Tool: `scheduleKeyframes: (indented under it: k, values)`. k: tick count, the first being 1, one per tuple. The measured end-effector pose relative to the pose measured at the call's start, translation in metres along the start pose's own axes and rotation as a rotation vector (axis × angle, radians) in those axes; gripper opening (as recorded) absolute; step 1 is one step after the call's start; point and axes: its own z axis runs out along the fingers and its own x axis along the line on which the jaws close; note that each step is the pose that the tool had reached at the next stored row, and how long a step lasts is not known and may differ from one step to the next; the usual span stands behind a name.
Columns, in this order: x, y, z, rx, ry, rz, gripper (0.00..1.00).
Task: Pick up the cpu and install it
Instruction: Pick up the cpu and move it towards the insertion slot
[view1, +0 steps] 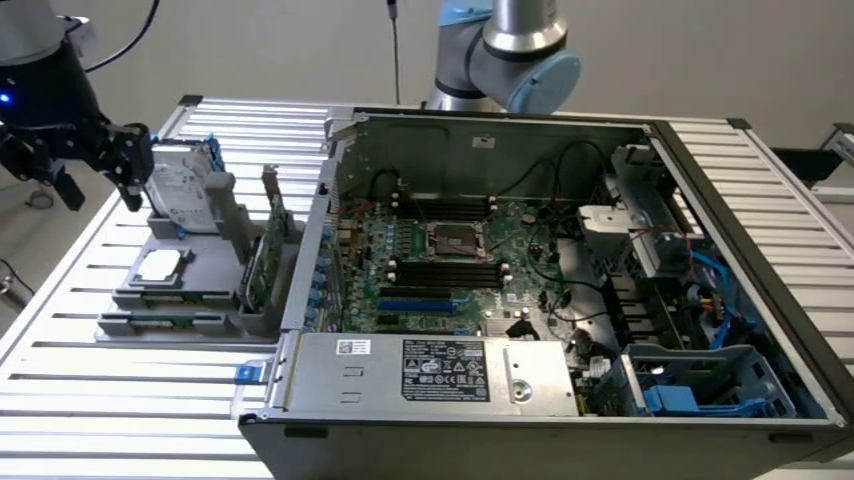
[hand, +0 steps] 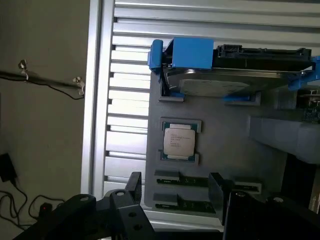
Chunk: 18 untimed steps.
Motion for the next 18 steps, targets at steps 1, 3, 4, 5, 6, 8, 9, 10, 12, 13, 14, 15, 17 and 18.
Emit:
scheduleKeyframes:
  k: [1, 3, 4, 5, 6, 8, 9, 10, 12, 13, 14, 15, 17, 18]
  values:
    - [0.000, -0.0017, 0.0018, 0.0000, -0.0001, -0.001, 0.65]
    - [-0.001, -0.0039, 0.0054, 0.0002, -0.0001, -0.006, 0.65]
    - [-0.002, -0.0043, 0.0071, 0.0004, 0.0001, -0.008, 0.65]
    - [-0.004, -0.0046, 0.0087, 0.0006, 0.0003, -0.010, 0.65]
    - [-0.005, -0.0047, 0.0104, 0.0007, 0.0003, -0.012, 0.65]
    - [-0.009, -0.0050, 0.0139, 0.0011, 0.0003, -0.017, 0.65]
    - [-0.011, -0.0052, 0.0156, 0.0013, 0.0003, -0.019, 0.65]
    - [-0.013, -0.0053, 0.0173, 0.0014, 0.0003, -0.020, 0.65]
    - [-0.016, -0.0056, 0.0209, 0.0016, 0.0003, -0.023, 0.65]
    - [-0.017, -0.0054, 0.0226, 0.0017, 0.0004, -0.024, 0.65]
    - [-0.018, -0.0050, 0.0244, 0.0018, 0.0004, -0.025, 0.65]
    - [-0.018, -0.0042, 0.0261, 0.0019, 0.0005, -0.026, 0.65]
    - [-0.019, -0.0024, 0.0298, 0.0019, 0.0004, -0.027, 0.65]
    - [-0.019, -0.0015, 0.0316, 0.0019, 0.0005, -0.028, 0.65]
